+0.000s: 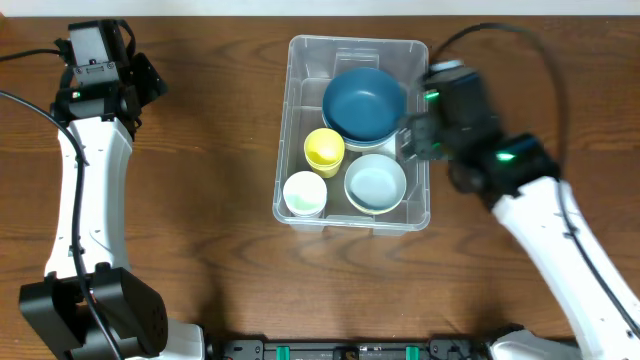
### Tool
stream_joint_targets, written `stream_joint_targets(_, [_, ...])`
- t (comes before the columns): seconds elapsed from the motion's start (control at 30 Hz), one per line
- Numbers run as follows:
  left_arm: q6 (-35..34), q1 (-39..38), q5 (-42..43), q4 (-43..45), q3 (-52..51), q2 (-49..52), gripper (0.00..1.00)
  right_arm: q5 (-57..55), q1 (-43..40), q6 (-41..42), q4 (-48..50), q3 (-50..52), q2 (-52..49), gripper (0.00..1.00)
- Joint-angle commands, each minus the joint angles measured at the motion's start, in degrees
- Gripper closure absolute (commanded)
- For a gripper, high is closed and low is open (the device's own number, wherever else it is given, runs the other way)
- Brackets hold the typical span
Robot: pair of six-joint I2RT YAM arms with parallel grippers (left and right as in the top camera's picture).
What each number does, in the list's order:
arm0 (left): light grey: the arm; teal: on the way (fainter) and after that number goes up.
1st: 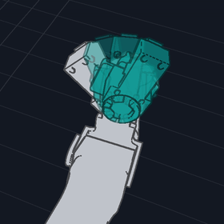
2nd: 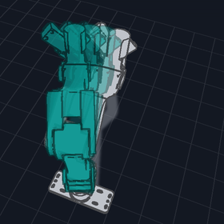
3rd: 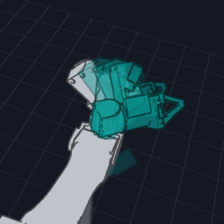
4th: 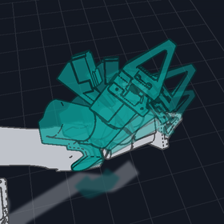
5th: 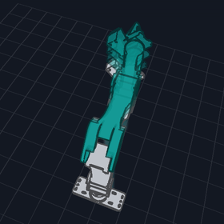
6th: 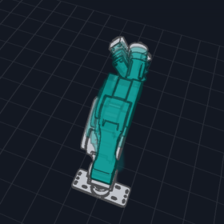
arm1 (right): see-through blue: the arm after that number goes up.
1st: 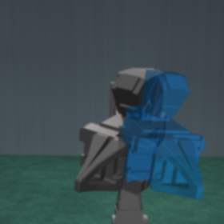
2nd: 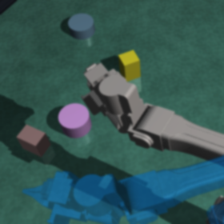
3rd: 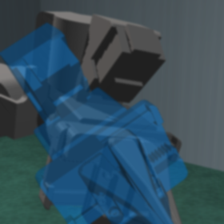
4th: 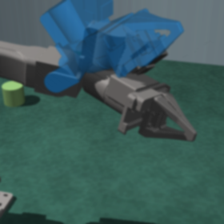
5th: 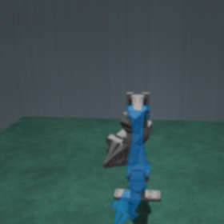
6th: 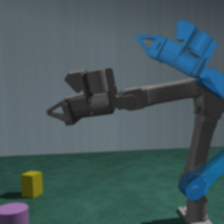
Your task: Pack container
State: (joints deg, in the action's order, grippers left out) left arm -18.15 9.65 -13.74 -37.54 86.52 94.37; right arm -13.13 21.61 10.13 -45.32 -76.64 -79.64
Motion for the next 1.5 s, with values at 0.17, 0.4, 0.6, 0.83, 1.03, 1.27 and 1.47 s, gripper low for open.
stream_joint_targets(0.17, [0.1,0.2,-0.7,-0.2,0.7,-0.8,0.02,0.3,-12.0,0.5,1.9,0.2,6.0,0.01])
stream_joint_targets(0.4, [0.1,0.2,-0.7,-0.2,0.7,-0.8,0.02,2.2,-15.0,0.5,3.1,0.2,6.6,0.01])
stream_joint_targets(0.6, [0.1,0.2,-0.7,-0.2,0.7,-0.8,0.02,2.2,-15.0,0.5,1.8,0.2,6.5,0.01])
stream_joint_targets(0.83, [0.1,0.2,-0.7,-0.2,0.7,-0.8,0.02,2.2,-15.0,0.5,1.8,0.2,6.5,0.01])
stream_joint_targets(1.03, [0.1,0.2,-0.7,-0.2,0.7,-0.8,0.02,2.2,-15.0,0.5,1.8,0.2,6.5,0.01])
stream_joint_targets(1.27, [0.1,0.2,-0.7,-0.2,0.7,-0.8,0.02,2.2,-15.0,0.5,1.8,0.2,6.5,0.01])
stream_joint_targets(1.47, [0.1,0.2,-0.7,-0.2,0.7,-0.8,0.02,2.2,-15.0,0.5,1.8,0.2,6.5,0.01])
